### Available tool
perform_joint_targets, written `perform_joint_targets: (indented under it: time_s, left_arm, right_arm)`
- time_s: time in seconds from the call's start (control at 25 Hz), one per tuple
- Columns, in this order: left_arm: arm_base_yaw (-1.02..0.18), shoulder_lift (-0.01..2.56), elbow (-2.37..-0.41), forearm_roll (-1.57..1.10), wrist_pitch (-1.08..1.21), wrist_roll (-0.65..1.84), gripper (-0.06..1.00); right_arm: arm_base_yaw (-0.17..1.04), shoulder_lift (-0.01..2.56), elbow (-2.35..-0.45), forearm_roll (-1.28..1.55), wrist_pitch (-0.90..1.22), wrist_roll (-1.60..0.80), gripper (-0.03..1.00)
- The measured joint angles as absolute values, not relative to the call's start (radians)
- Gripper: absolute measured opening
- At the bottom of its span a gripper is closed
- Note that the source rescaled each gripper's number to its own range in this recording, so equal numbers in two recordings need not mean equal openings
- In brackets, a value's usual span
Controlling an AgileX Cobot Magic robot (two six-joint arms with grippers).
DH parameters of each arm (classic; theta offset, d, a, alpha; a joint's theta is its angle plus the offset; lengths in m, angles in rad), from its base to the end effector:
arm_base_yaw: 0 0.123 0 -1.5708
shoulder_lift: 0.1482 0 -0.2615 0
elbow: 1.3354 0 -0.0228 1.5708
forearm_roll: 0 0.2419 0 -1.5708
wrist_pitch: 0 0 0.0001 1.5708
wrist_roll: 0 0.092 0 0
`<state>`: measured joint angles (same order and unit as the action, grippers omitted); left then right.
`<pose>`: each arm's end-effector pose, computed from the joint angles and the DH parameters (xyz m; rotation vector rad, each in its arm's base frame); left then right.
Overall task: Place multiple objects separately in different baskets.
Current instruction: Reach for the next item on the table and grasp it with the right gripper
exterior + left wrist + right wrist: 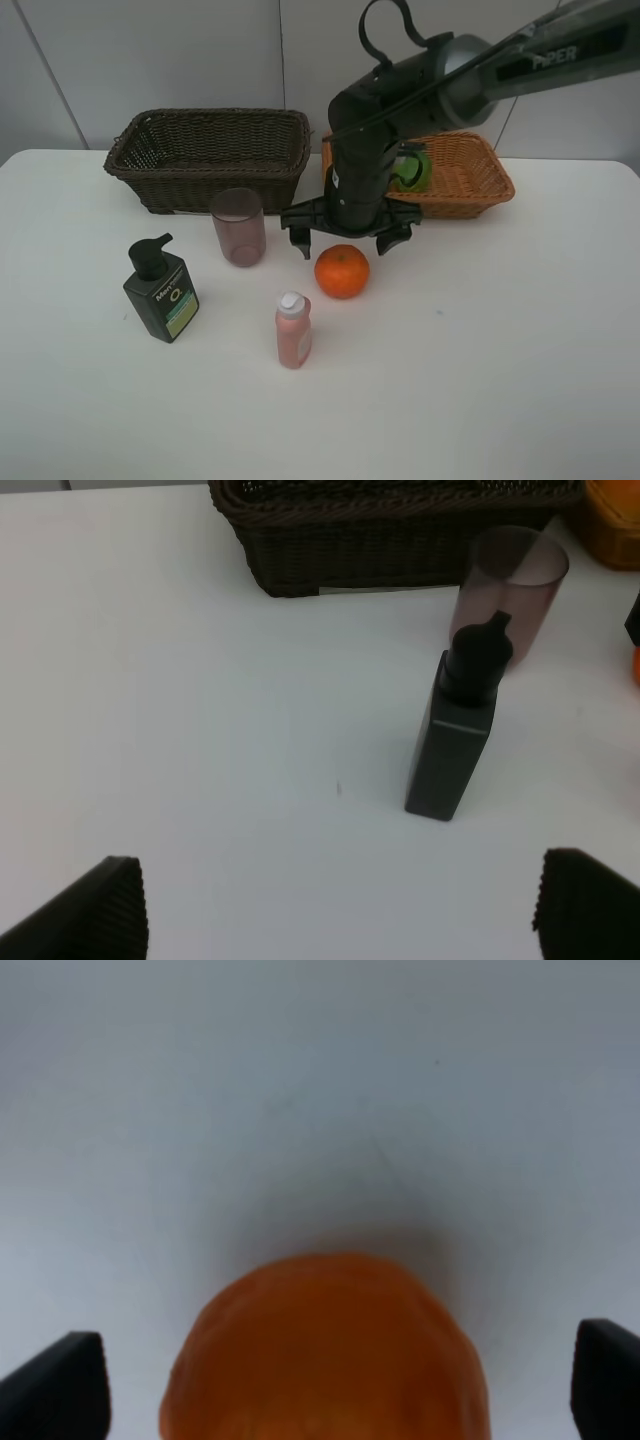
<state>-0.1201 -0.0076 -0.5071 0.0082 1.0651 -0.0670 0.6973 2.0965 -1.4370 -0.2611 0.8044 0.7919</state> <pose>0.0098 -0.0005 0.2742 0.0536 2.0350 -0.1078 0.3159 0.2423 0.1271 -0.0983 2.8592 -0.0288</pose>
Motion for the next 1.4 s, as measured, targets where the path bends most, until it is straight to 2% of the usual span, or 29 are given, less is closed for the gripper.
perform_joint_targets:
  time_s: [0.88, 0.92, 1.04, 1.16, 1.4]
  left_arm:
    - [-0.12, -0.008, -0.507, 0.008, 1.065, -0.067, 1.0]
    - [-0.12, -0.008, -0.507, 0.008, 1.065, -0.067, 1.0]
    - [-0.12, -0.008, -0.507, 0.008, 1.065, -0.067, 1.0]
    - [-0.12, -0.008, -0.507, 0.008, 1.065, -0.067, 1.0]
    - [-0.12, -0.008, -0.507, 0.008, 1.065, -0.067, 1.0]
  right_arm:
    - [0.697, 2.173, -1.432, -0.258, 0.772, 0.793, 1.0]
    - [0.697, 2.173, -1.432, -0.258, 0.771, 0.793, 0.97]
    - [0.697, 2.173, -1.432, -0.258, 0.758, 0.793, 0.8]
    - [0.697, 2.173, -1.432, -0.258, 0.756, 0.792, 0.36]
    - [0.697, 2.173, -1.432, -0.254, 0.756, 0.789, 0.36]
